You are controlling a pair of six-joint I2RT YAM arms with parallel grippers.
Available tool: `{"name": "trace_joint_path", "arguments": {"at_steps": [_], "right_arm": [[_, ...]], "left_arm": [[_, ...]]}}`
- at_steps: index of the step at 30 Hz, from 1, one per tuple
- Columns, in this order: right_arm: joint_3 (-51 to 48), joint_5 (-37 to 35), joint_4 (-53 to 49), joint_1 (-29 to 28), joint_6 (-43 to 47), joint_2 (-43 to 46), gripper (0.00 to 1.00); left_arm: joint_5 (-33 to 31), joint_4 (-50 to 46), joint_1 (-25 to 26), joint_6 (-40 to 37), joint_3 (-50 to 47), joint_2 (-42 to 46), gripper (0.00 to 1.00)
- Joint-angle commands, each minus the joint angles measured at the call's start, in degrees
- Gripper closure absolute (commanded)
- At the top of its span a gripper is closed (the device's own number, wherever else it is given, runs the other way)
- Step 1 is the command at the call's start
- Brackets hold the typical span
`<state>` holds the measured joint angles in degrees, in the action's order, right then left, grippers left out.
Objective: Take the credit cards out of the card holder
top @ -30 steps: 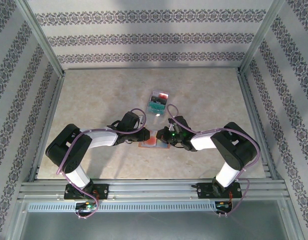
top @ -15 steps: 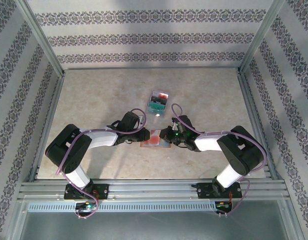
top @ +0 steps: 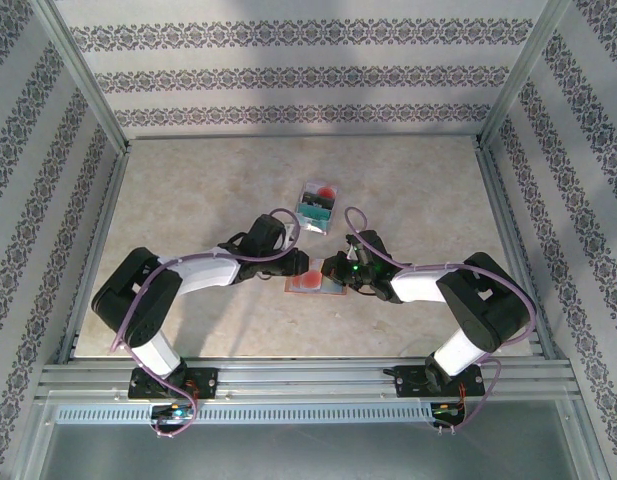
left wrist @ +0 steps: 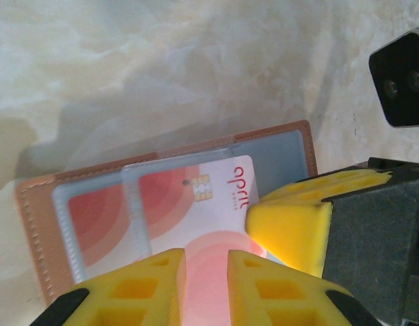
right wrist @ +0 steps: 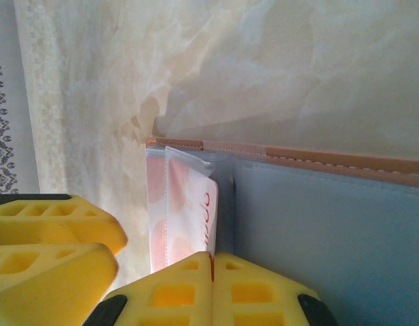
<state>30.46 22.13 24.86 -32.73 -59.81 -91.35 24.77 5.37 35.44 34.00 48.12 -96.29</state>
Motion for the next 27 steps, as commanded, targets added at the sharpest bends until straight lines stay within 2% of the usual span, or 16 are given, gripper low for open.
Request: {"name": "trace_joint_path", "arguments": {"at_steps": [1,9,16,27], "right_arm": [[-0.72,-1.21,-0.26,0.46,1.09,0.65,0.98],[-2.23,0.42,4.2,1.4,-0.48,0.75,0.91],[-2.32,3.13,9.52,1.75,-2.09,-0.56,0.88],[-4.38,3.44,11.26,3.77,-2.78,-0.17,0.89]], "left_arm": [[2.08,-0.87,1.08,-2.35,1.58,-2.91,0.77],[0.5,-5.0,1.12,-3.19,1.28,-4.15,0.78],[0.46,-4.55,1.12,-2.08,0.38,-4.17,0.79],[-0.77,-6.15,1.17,-1.74,0.94,-5.74,0.86]]}}
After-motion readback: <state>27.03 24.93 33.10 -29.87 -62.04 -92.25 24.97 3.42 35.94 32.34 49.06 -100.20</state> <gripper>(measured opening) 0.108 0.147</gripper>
